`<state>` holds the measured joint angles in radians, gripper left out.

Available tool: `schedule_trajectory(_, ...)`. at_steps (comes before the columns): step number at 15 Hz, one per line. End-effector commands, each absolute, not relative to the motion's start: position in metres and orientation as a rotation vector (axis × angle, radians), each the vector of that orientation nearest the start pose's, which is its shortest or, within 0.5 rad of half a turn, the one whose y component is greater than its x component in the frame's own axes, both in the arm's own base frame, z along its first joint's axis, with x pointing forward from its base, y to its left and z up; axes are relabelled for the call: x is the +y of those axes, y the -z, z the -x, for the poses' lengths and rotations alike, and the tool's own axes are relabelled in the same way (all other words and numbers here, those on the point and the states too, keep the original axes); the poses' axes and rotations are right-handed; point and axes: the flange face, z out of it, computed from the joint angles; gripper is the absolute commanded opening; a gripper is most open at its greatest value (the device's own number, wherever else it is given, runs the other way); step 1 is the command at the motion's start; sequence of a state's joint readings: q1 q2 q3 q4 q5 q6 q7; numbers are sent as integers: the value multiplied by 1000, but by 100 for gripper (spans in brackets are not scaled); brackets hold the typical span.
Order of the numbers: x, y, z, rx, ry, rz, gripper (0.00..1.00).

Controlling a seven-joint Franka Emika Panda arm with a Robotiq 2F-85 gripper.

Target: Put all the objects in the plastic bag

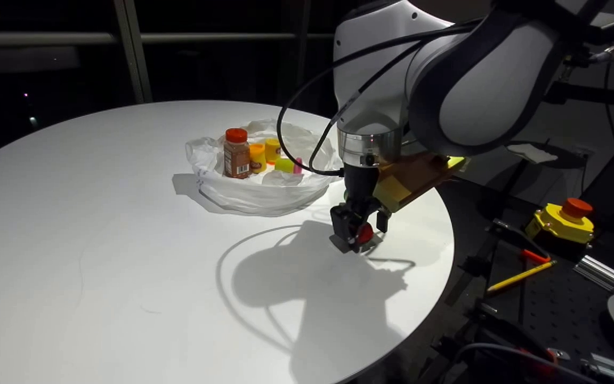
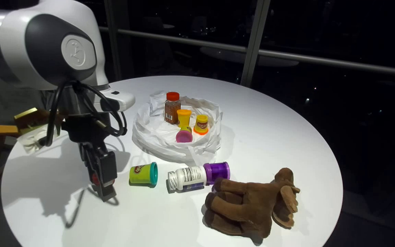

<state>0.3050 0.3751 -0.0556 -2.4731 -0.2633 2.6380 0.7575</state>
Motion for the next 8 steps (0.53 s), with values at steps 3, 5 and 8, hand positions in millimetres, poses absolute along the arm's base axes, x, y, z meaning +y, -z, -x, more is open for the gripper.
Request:
schedule_trajectory(3, 111, -147, -431, 487, -127, 3304, 22)
schedule_trajectory(5, 107, -166, -434, 512, -83, 3312, 20)
schedule_trajectory(8, 102, -207, -454, 602, 12, 3326, 20)
